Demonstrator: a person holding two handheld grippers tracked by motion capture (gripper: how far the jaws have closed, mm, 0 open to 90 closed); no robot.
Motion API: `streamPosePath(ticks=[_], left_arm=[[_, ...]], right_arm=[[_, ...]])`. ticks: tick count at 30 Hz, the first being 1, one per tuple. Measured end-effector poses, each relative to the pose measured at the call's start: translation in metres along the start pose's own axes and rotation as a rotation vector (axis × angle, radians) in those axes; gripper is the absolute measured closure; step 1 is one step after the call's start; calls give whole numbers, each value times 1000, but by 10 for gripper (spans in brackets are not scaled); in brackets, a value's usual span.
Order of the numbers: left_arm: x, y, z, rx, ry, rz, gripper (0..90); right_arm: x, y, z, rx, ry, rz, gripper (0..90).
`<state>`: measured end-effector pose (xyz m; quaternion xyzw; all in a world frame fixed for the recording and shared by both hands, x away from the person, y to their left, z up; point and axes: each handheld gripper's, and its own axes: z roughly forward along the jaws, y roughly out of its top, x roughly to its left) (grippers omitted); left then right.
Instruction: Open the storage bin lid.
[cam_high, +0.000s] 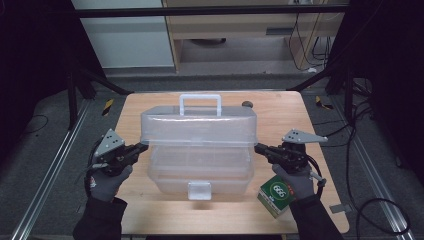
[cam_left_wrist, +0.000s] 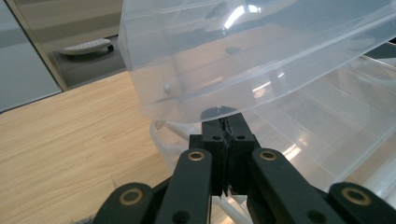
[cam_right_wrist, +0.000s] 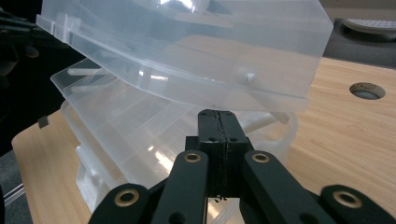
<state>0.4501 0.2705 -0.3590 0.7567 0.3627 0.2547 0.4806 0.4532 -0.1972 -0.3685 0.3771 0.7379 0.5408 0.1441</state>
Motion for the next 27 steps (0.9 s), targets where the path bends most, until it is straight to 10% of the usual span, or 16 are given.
streamPosePath(ticks=[8, 16, 27], left_arm=[[-1, -2, 1, 7, 7, 14, 869], [1, -13, -4, 50, 122, 55, 726], [0, -10, 6, 4, 99, 59, 626]], right_arm=[[0, -1, 0, 0, -2, -3, 900], [2, -3, 1, 15, 6, -5, 900], [4, -4, 2, 24, 12, -11, 900]])
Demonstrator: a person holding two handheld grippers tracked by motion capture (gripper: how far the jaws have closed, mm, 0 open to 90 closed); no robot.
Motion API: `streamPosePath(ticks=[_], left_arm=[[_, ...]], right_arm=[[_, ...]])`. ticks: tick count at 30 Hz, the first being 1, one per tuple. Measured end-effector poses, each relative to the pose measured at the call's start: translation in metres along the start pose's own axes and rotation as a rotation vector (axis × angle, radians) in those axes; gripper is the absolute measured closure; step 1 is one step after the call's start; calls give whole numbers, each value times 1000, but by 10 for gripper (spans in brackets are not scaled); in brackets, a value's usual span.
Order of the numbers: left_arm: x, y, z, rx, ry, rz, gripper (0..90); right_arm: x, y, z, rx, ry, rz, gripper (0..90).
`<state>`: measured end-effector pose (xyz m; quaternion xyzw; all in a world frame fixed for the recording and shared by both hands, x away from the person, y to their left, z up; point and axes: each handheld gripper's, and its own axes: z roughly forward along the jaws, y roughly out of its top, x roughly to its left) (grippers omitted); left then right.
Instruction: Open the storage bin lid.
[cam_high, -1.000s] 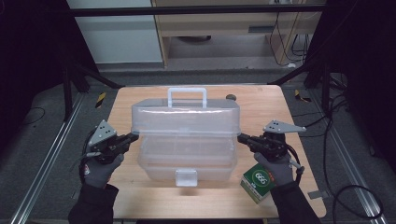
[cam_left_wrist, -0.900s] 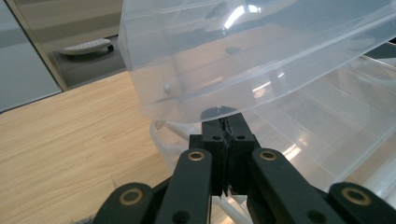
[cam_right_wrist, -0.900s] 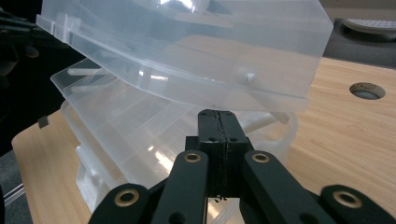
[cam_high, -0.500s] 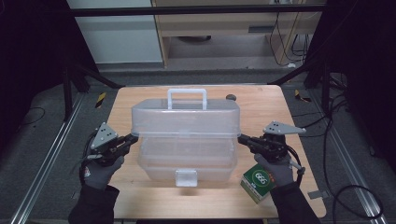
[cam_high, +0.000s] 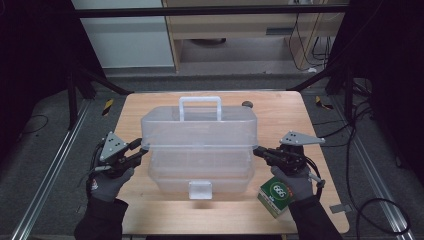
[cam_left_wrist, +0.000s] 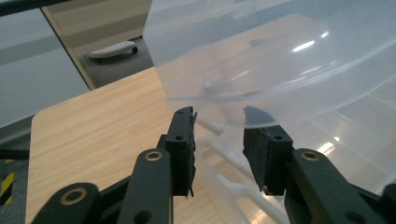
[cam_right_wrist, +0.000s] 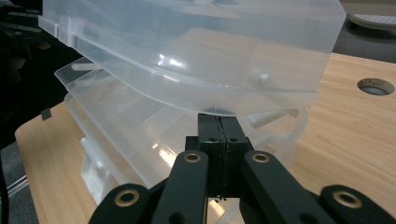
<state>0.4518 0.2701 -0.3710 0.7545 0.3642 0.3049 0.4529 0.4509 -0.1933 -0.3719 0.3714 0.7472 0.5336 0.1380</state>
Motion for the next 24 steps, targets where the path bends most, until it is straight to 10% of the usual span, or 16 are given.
streamPosePath(ticks=[12, 24], left_arm=[[-3, 4, 5, -22, 20, 25, 643], [-4, 4, 4, -17, 24, 25, 644]], right_arm=[[2, 0, 1, 13, -5, -14, 884], [-3, -14, 11, 126, -114, -27, 769]])
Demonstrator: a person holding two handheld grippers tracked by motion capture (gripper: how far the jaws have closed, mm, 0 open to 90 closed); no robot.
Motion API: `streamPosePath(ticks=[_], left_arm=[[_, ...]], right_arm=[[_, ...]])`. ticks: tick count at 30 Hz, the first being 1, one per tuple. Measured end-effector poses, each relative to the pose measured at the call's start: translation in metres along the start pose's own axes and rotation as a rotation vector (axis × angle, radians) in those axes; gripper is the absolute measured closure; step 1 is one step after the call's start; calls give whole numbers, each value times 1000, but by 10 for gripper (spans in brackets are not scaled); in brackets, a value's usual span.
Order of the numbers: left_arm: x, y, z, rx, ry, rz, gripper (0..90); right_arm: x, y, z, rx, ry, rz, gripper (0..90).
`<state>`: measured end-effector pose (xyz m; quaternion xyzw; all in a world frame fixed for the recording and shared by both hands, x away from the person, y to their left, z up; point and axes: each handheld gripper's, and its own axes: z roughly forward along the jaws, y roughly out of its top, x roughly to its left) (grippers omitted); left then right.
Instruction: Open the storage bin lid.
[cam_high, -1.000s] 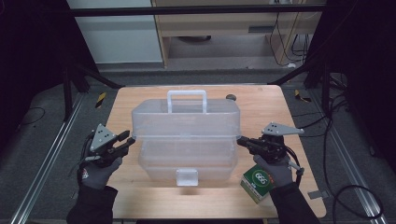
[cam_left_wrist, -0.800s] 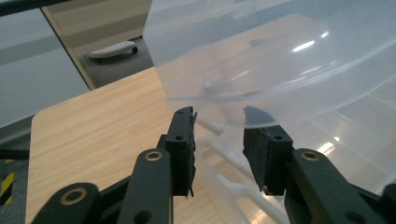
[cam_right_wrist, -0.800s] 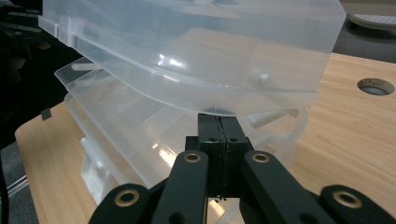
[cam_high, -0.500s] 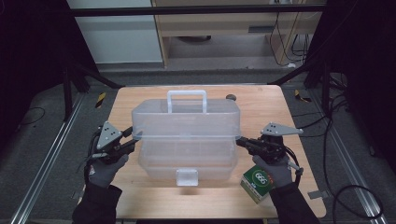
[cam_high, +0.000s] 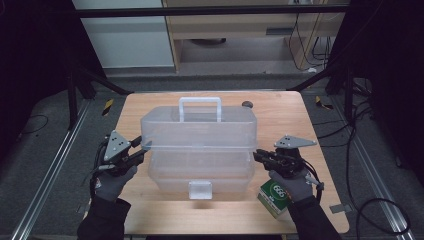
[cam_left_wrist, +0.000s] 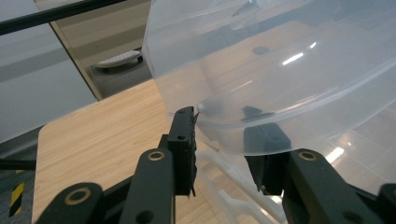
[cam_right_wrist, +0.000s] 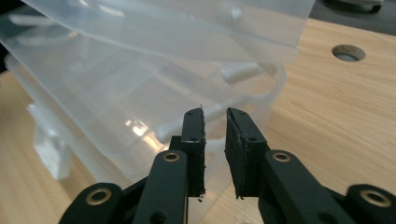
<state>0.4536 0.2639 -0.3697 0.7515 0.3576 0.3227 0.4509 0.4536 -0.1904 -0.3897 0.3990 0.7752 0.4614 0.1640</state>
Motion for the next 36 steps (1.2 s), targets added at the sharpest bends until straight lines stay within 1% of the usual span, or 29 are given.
streamPosePath(ticks=[3, 7, 9, 11, 14, 15, 18, 21, 24, 25, 27, 29, 34, 36], left_arm=[[0, 0, 0, 1, -2, -3, 643], [0, 0, 0, 3, -1, 0, 642], [0, -1, 0, 3, -2, -1, 642], [0, -1, 0, 4, -3, -1, 641], [0, -1, 0, 5, -3, -1, 641], [0, -1, 0, 6, -3, -1, 641], [0, -1, 0, 5, -4, -2, 641], [0, -1, 0, 5, -3, -3, 641], [1, 0, 0, 4, -1, -8, 643], [1, 1, 0, 2, 0, -9, 644], [1, 2, 0, -2, 2, -10, 646], [1, 3, 0, -5, 5, -11, 646], [1, 7, 1, -26, 24, -13, 656], [2, 9, 1, -30, 25, -15, 658]], right_arm=[[1, -1, 5, 29, -8, -6, 755], [2, -4, 12, 76, -17, -2, 743], [2, -6, 15, 90, -22, -6, 739], [3, -8, 18, 90, -22, -7, 738], [1, -12, 22, 112, -20, 9, 737], [0, -13, 23, 106, -13, 12, 736], [1, -12, 24, 111, -16, 10, 738], [0, -13, 25, 113, -9, 29, 733], [0, -13, 26, 109, -11, 34, 747], [2, -13, 27, 118, -13, 39, 739], [3, -13, 27, 122, -23, 27, 740], [2, -12, 27, 127, -21, 37, 740], [2, -12, 27, 125, -20, 39, 742], [2, -12, 27, 127, -21, 41, 742]])
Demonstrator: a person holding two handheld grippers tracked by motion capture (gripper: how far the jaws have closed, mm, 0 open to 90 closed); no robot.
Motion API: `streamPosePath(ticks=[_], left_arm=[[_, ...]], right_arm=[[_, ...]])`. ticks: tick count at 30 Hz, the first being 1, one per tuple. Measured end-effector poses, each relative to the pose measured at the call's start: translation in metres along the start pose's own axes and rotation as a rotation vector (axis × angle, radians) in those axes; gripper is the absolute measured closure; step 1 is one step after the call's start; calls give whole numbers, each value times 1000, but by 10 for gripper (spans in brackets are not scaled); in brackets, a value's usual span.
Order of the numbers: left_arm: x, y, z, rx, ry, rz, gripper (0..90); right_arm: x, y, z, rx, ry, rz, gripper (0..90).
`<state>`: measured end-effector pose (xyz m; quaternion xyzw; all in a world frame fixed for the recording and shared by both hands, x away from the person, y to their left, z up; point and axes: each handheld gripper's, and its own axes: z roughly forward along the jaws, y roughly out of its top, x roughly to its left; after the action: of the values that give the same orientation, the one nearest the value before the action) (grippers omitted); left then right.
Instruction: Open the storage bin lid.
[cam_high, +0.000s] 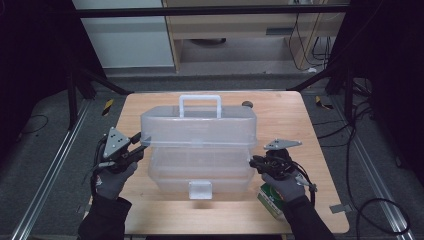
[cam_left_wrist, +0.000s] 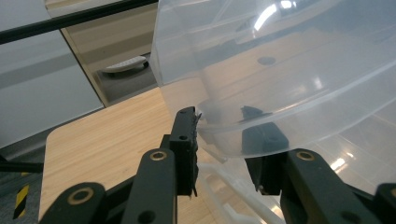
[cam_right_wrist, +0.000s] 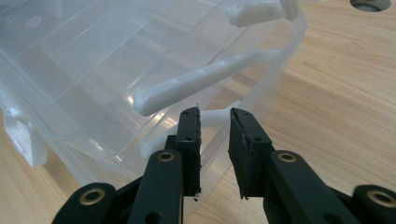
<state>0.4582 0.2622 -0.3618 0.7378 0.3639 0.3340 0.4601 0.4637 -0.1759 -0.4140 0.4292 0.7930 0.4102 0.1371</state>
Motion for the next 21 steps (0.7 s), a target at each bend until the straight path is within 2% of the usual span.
streamPosePath(ticks=[4, 14, 21], left_arm=[[2, 6, 2, -8, 9, 0, 666], [8, 22, 10, -23, 39, -45, 691], [14, 31, 17, -18, 55, -47, 716]], right_arm=[[-1, 0, 0, 0, 2, 2, 743], [-2, 0, 0, 0, 11, 18, 745], [-2, 0, 0, 1, 14, 23, 747]])
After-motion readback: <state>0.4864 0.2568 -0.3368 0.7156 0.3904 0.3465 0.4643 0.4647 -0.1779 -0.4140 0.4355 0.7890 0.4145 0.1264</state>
